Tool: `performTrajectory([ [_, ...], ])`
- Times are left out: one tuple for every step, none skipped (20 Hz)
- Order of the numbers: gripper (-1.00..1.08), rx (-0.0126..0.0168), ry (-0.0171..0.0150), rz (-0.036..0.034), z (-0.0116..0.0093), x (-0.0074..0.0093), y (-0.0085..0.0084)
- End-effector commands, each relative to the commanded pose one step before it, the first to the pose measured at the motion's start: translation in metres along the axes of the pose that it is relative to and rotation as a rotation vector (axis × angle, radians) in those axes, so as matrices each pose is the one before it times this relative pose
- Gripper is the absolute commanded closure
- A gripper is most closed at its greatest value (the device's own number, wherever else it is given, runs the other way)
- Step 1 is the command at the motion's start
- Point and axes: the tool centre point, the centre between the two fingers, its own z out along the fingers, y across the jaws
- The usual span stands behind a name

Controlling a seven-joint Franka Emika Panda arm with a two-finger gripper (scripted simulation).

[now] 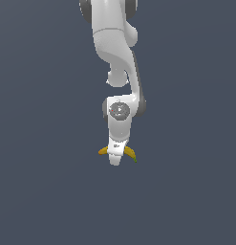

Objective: Pick up the object and move it to a goal position.

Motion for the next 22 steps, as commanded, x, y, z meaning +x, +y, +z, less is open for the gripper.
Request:
performTrajectory([
  [1.08,-0.00325,-0.00023,0.00059,-0.00916,-0.00539,0.00081],
  [1.08,0.00000,0.00000,0.00000,-0.00425,-0.00287,-0.00019],
  [1.08,0.00000,0.00000,0.00000,-0.00478,-0.00322,-0.00022],
  [1.08,0.00000,0.00000,0.00000,-0.00533,-0.00358,-0.00024],
  [1.08,-0.00003,-0.00046,-0.00016,-0.00585,-0.00383,-0.00028],
  [1.08,0.00000,0.00000,0.00000,-0.00646,-0.00433,-0.00028],
  [1.08,0.00000,0.00000,0.00000,-0.00705,-0.00472,-0.00030],
  [1.08,0.00000,0.00000,0.00000,-0.00767,-0.00512,-0.00033],
  [1.08,0.00000,0.00000,0.00000,-0.00829,-0.00553,-0.00035],
  [1.08,0.00002,-0.00042,-0.00025,-0.00881,-0.00571,-0.00039],
  [1.08,0.00000,0.00000,0.00000,-0.00940,-0.00623,-0.00038],
  [1.08,0.00000,0.00000,0.00000,-0.00988,-0.00653,-0.00038],
  [1.08,0.00000,0.00000,0.00000,-0.01033,-0.00680,-0.00039],
  [1.08,0.00000,0.00000,0.00000,-0.01066,-0.00699,-0.00039],
  [1.08,0.00005,0.00038,-0.00030,-0.01069,-0.00686,-0.00039],
  [1.08,0.00000,0.00000,0.00000,-0.01070,-0.00696,-0.00036],
  [1.08,-0.00001,0.00047,-0.00015,-0.01073,-0.00692,-0.00036],
  [1.08,0.00000,0.00000,0.00000,-0.01069,-0.00691,-0.00033],
  [1.08,-0.00004,0.00047,-0.00011,-0.01073,-0.00690,-0.00032],
  [1.08,-0.00006,0.00047,-0.00011,-0.01073,-0.00689,-0.00031],
  [1.08,0.00000,0.00000,0.00000,-0.01068,-0.00684,-0.00027],
  [1.08,-0.00008,0.00047,-0.00009,-0.01073,-0.00687,-0.00027],
])
